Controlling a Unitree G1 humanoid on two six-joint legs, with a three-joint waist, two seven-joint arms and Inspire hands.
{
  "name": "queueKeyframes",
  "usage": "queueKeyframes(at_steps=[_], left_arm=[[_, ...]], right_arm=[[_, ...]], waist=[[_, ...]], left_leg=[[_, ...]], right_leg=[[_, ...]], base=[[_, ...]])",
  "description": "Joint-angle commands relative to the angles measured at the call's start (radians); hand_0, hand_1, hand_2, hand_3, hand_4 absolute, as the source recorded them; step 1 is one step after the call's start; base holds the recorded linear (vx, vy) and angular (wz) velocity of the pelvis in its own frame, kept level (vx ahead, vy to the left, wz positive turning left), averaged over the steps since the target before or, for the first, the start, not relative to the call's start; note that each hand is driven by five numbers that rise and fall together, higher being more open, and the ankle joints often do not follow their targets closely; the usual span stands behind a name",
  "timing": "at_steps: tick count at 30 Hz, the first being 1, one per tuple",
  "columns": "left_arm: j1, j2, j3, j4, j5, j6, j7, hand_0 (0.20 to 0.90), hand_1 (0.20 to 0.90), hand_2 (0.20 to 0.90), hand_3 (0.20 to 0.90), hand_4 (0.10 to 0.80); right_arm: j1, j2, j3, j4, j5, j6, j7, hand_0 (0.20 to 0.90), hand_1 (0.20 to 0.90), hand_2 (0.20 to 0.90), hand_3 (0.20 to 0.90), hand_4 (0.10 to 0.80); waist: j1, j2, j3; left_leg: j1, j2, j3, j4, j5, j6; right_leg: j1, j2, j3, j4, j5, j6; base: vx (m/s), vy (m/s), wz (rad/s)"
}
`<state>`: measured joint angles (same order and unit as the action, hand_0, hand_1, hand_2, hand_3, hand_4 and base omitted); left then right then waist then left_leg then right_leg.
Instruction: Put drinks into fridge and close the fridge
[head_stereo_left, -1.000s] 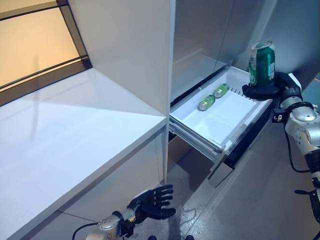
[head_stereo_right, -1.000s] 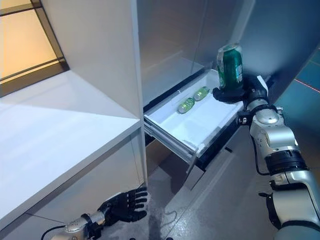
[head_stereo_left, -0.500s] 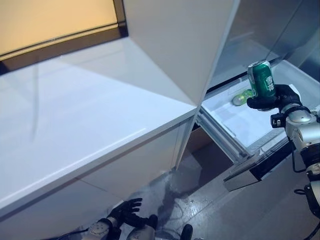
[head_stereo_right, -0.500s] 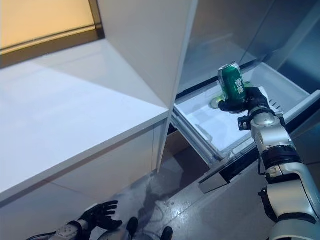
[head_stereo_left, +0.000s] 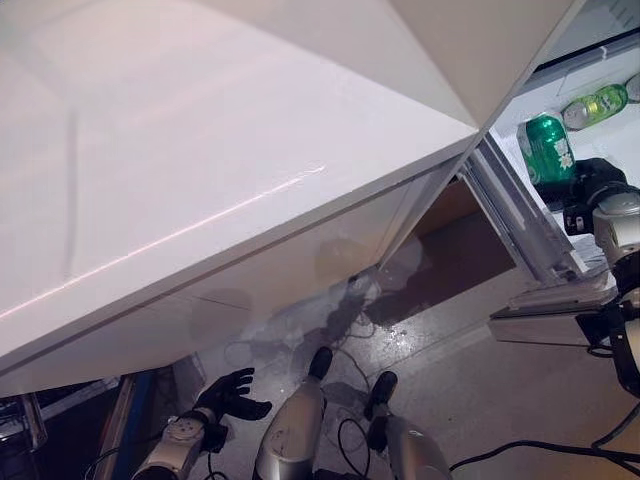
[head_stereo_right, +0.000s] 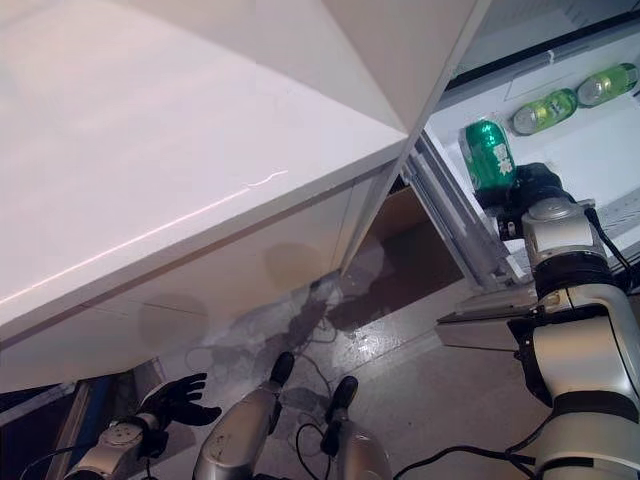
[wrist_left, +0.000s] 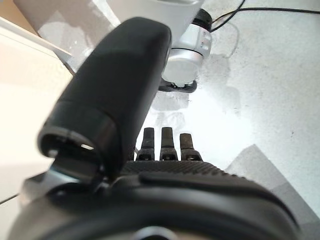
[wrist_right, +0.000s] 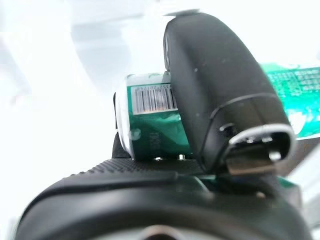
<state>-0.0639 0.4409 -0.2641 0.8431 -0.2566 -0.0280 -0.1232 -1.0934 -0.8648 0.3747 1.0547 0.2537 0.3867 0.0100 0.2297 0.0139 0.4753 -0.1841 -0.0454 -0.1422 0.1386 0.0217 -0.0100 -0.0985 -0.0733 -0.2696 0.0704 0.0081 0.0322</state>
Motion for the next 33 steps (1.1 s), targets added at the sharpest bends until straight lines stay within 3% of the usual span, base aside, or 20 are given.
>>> queueKeyframes(at_steps=[1, 13, 14, 15, 16, 24, 33], left_arm=[[0.064, 0.037, -0.035, -0.075, -0.018, -0.070, -0.011, 0.900, 0.900, 0.900, 0.900, 0.800], [0.041, 0.050, -0.051, -0.083, 0.001, -0.065, 0.001, 0.900, 0.900, 0.900, 0.900, 0.800], [0.041, 0.052, -0.051, -0.079, 0.003, -0.059, 0.003, 0.900, 0.900, 0.900, 0.900, 0.800], [0.040, 0.053, -0.048, -0.074, 0.007, -0.055, 0.005, 0.900, 0.900, 0.900, 0.900, 0.800], [0.038, 0.053, -0.047, -0.068, 0.011, -0.050, 0.008, 0.900, 0.900, 0.900, 0.900, 0.800], [0.023, 0.050, -0.043, -0.054, 0.034, -0.033, -0.001, 0.900, 0.900, 0.900, 0.900, 0.800], [0.037, 0.042, -0.044, -0.069, 0.052, -0.028, -0.011, 0.900, 0.900, 0.900, 0.900, 0.800]], right_arm=[[-0.134, -0.134, 0.075, -0.067, -0.053, -0.048, 0.008, 0.300, 0.300, 0.300, 0.200, 0.100], [-0.088, -0.128, 0.102, 0.024, -0.288, -0.011, 0.184, 0.300, 0.300, 0.300, 0.200, 0.100], [-0.085, -0.130, 0.112, 0.028, -0.318, -0.014, 0.198, 0.347, 0.347, 0.347, 0.255, 0.155], [-0.084, -0.132, 0.117, 0.031, -0.328, -0.015, 0.209, 0.747, 0.747, 0.747, 0.722, 0.622], [-0.083, -0.134, 0.121, 0.032, -0.334, -0.015, 0.219, 0.900, 0.900, 0.900, 0.900, 0.800], [-0.113, -0.125, 0.112, 0.003, -0.227, -0.037, 0.156, 0.900, 0.900, 0.900, 0.900, 0.800], [-0.141, -0.149, 0.069, -0.170, 0.030, -0.117, 0.033, 0.900, 0.900, 0.900, 0.900, 0.800]], waist=[[-0.011, 0.004, -0.088], [-0.019, 0.007, -0.058], [-0.020, 0.007, -0.058], [-0.021, 0.006, -0.059], [-0.023, 0.005, -0.063], [-0.036, 0.010, -0.079], [-0.078, -0.002, -0.130]], left_leg=[[-0.056, -0.014, 0.035, 0.051, -0.034, 0.021], [-0.057, -0.006, 0.049, 0.047, -0.030, 0.019], [-0.055, -0.005, 0.051, 0.047, -0.030, 0.019], [-0.053, -0.005, 0.052, 0.046, -0.030, 0.019], [-0.054, -0.003, 0.052, 0.041, -0.026, 0.019], [-0.023, -0.002, 0.062, 0.023, -0.032, 0.019], [0.049, 0.006, 0.098, -0.011, -0.049, 0.018]], right_leg=[[-0.086, 0.046, 0.026, 0.214, -0.134, -0.057], [-0.096, 0.050, 0.032, 0.226, -0.135, -0.054], [-0.095, 0.050, 0.033, 0.226, -0.134, -0.053], [-0.093, 0.051, 0.034, 0.224, -0.133, -0.052], [-0.094, 0.052, 0.033, 0.219, -0.128, -0.052], [-0.068, 0.050, 0.043, 0.199, -0.127, -0.045], [-0.006, 0.049, 0.067, 0.144, -0.119, -0.031]], base=[[0.000, 0.000, 0.00], [0.000, 0.000, 0.00], [0.000, 0.000, 0.00], [0.000, 0.000, 0.00], [0.000, 0.000, 0.00], [-0.024, -0.017, -0.02], [-0.016, -0.002, -0.10]])
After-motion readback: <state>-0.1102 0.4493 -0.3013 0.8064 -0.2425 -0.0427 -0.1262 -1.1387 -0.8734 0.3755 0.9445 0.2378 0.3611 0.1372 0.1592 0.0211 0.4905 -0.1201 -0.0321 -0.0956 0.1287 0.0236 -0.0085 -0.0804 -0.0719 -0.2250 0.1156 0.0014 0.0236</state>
